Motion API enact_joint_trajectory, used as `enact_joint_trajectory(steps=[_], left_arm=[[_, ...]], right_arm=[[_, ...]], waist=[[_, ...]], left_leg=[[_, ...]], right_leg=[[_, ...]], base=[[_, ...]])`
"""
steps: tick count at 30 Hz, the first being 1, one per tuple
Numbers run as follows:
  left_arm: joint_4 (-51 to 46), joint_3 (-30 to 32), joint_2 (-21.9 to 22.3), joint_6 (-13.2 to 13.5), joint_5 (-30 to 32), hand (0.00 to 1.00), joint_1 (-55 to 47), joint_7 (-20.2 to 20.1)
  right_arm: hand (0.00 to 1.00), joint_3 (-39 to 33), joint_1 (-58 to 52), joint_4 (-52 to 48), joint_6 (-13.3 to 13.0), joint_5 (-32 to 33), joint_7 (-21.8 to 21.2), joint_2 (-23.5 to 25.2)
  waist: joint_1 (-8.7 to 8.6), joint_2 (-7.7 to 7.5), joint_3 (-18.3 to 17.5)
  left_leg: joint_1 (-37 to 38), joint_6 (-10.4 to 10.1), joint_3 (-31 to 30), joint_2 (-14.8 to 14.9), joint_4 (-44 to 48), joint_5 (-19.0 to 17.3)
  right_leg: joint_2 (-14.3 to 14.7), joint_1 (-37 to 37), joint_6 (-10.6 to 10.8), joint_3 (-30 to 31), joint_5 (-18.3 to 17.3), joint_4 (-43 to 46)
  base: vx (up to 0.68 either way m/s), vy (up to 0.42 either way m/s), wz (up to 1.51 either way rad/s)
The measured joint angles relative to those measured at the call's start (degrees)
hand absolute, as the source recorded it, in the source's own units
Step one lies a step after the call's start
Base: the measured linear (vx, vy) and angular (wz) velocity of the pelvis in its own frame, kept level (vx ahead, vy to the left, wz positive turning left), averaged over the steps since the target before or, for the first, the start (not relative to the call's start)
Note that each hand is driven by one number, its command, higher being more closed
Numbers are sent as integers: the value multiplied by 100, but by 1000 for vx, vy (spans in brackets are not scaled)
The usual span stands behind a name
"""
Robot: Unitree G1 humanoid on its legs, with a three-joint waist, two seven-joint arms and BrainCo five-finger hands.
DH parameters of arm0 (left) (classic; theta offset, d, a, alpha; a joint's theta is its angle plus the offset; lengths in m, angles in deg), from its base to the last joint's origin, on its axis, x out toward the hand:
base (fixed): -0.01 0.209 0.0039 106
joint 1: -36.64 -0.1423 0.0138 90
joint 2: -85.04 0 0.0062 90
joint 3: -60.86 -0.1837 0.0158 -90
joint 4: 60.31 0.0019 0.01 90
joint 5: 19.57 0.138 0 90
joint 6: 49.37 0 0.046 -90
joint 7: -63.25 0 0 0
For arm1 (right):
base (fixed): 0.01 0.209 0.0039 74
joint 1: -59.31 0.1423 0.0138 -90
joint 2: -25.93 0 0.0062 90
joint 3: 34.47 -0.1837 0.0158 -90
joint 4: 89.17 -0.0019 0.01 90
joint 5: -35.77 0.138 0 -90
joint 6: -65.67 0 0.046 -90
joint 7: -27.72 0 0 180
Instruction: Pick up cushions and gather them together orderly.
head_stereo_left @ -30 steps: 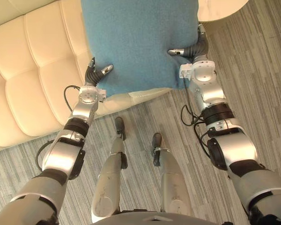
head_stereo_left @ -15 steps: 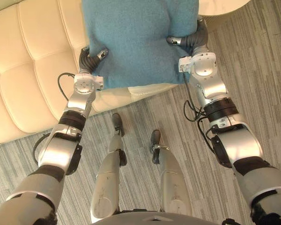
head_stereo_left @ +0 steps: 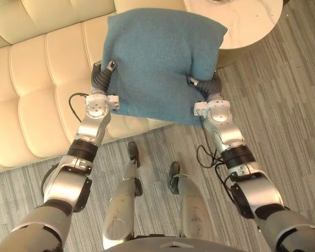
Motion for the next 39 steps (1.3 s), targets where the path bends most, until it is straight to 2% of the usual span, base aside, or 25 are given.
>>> enact_joint_trajectory(steps=[4, 7, 10, 14, 15, 17, 19, 24, 29, 34, 39], left_arm=[[-481, -2, 189, 1, -57, 100, -586, 17], [-1003, -7, 301, 3, -115, 100, -1132, 19], [-1601, -63, 369, 8, -184, 100, -1750, 11], [-2131, -180, 526, 18, -228, 100, -2663, -30], [-2496, -190, 594, 18, -229, 100, -3266, -97], [-2728, -187, 635, 18, -229, 100, -3625, -154], [-3048, -147, 744, 20, -229, 100, -4142, -235], [-3618, 64, 956, 140, -231, 100, -5007, -376], [-3801, 320, 991, 180, -229, 100, -5540, -463], [-3828, 463, 1118, 180, -228, 100, -5764, -519], [-4046, 475, 1116, 194, -227, 100, -5861, -515]], right_arm=[[100, -126, -690, -179, -79, 134, 1, 357], [100, -172, -1418, -670, -96, 349, -11, 630], [100, -176, -2196, -1091, -178, 758, -69, 860], [100, -176, -3198, -1533, -230, 1151, -318, 1084], [100, -176, -3732, -1825, -230, 1233, -477, 1226], [100, -170, -4023, -2006, -231, 1236, -561, 1292], [100, -165, -4346, -2209, -231, 1231, -670, 1367], [100, -58, -4592, -2585, -235, 1027, -833, 1374], [100, 140, -4599, -2583, -233, 427, -943, 1373], [100, 223, -4597, -2580, -232, 104, -975, 1368], [100, 294, -4583, -2580, -237, 39, -955, 1359]], waist=[[-17, -12, -6], [-20, -22, -14], [-42, -34, -42], [-77, -136, -295], [-103, -219, -469], [-84, -274, -581], [-71, -287, -858], [13, -266, -1330], [61, -238, -1608], [159, -185, -1693], [196, -24, -1700]], left_leg=[[283, -131, -95, 8, -2, -117], [548, -157, -107, 15, -3, -171], [760, -98, -130, 22, -3, -258], [954, 1, -158, -24, -2, -287], [1124, 31, -229, -51, -1, -310], [1252, 33, -267, -71, -1, -316], [1390, 17, -396, -74, -2, -363], [1765, -4, -524, -63, -11, -539], [2061, 23, -632, -74, -4, -542], [2132, -9, -860, -84, -36, -550], [1627, -282, -1716, -151, 2, -302]], right_leg=[[38, 373, 4, -23, 3, -196], [63, 710, 18, -28, 11, -346], [104, 1016, 58, -33, 37, -550], [115, 1341, 90, -49, 56, -788], [112, 1595, 91, -79, 56, -937], [107, 1774, 91, -88, 55, -1037], [113, 1980, 93, -137, 57, -1173], [169, 2462, 97, -198, 55, -1400], [184, 2901, 120, -292, 112, -1605], [238, 3109, 118, -450, 143, -1669], [309, 2837, 64, -1067, 29, -1316]], base=[[-26, -17, 3], [0, -10, 0], [24, -31, 1], [94, -35, 5], [126, -50, 8], [100, -50, 5], [84, -61, 7], [14, -17, 6], [1, -8, 11], [-39, -4, 19], [-92, -56, 69]])
